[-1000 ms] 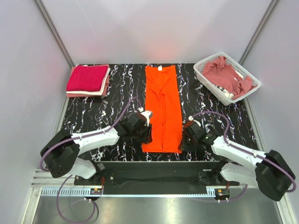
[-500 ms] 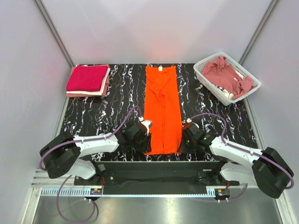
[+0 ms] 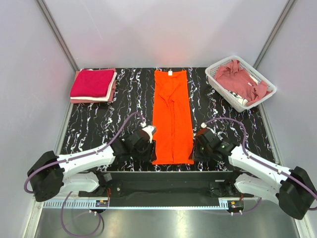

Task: Fold and stack the t-shirts
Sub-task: Fold the tshirt

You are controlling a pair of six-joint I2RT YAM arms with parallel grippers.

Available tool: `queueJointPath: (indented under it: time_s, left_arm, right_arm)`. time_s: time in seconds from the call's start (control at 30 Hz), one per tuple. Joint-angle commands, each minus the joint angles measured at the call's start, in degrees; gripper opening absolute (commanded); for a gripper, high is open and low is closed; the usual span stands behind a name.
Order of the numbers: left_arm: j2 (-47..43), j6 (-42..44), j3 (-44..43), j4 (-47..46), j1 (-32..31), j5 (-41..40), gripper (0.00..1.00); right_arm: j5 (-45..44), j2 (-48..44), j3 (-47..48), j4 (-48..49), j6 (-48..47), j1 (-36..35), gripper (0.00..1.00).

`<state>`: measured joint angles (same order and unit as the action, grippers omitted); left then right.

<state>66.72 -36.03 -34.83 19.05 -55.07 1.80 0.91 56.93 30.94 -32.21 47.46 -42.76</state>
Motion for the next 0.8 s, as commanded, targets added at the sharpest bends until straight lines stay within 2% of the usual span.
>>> queueJointPath:
  time_s: [0.0, 0.2, 0.27, 0.5, 0.77]
  left_arm:
    - [-1.5, 0.0, 1.95, -0.32, -0.13, -0.75, 0.41]
    - [-2.82, -2.81, 8.36, -8.47, 3.2, 4.78, 0.47]
    - [-2.47, -3.08, 10.3, -10.6, 4.09, 7.86, 0.48]
    - [0.69, -2.37, 11.19, -12.36, 4.71, 8.48, 0.52]
    - [1.04, -2.11, 11.01, -12.19, 4.71, 8.48, 0.5]
  right_arm:
    - [-2.05, 1.08, 0.7, -1.72, 1.58, -0.57, 0.36]
    - [-6.01, 1.25, -1.23, -1.11, 7.9, -0.48, 0.49]
    - [-5.74, 2.22, -1.76, -0.67, 8.44, -0.48, 0.49]
    - [-6.0, 2.22, -2.81, 0.48, 8.35, -0.48, 0.49]
    - [-2.14, 4.68, -5.1, 5.13, 10.63, -0.48, 0.44]
